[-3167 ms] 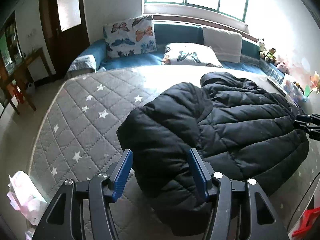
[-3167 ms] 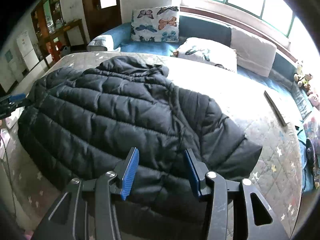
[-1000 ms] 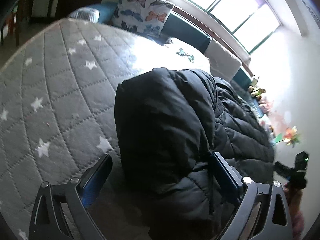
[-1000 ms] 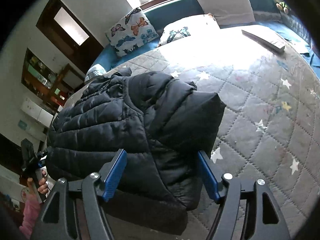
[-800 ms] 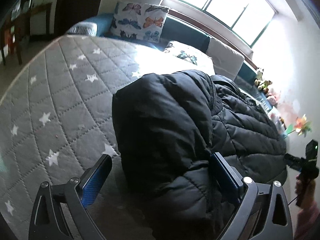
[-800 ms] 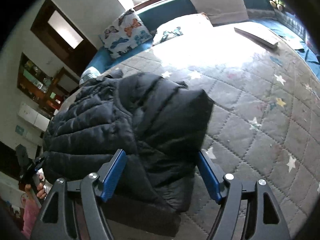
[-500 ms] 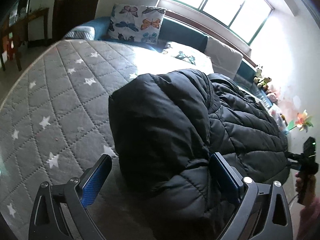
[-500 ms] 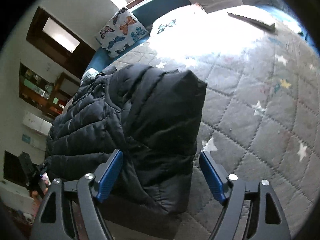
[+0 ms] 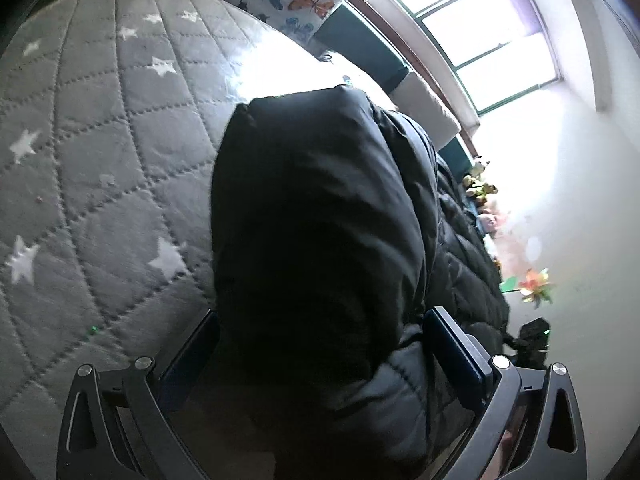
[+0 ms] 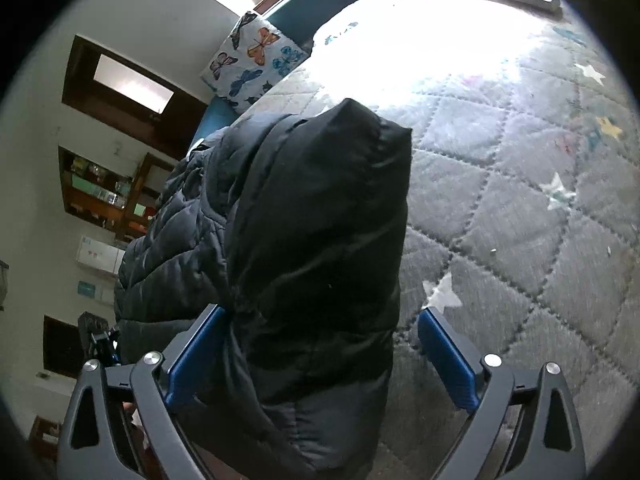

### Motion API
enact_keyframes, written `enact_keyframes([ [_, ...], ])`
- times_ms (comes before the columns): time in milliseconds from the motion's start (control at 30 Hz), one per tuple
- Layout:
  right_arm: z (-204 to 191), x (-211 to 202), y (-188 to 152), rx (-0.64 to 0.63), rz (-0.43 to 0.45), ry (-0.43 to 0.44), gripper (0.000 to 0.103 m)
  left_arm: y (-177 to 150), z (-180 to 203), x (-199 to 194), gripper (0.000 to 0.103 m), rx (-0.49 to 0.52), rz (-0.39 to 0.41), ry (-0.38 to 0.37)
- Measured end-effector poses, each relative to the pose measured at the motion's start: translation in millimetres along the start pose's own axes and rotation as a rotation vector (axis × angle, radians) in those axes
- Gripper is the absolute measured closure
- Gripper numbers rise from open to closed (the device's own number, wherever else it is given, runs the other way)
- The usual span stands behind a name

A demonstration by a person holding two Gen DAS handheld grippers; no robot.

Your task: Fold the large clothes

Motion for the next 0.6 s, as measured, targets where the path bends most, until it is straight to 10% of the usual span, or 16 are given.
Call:
enact_keyframes([
  [600,-28,18,-5,-0.146,-0.162,0.056,0.0,13,23,43,0.003,0.035,-0.14,-0.089],
])
Point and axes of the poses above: each gripper's, at about its wrist camera, not at the fingertips, and x roughly the way its jaws point, z to its right, y to its top, the point moved 2 cm from there along x, roughly the way its jaws point, and after that the axes turned 4 degrees about z, right-handed, at the moved point
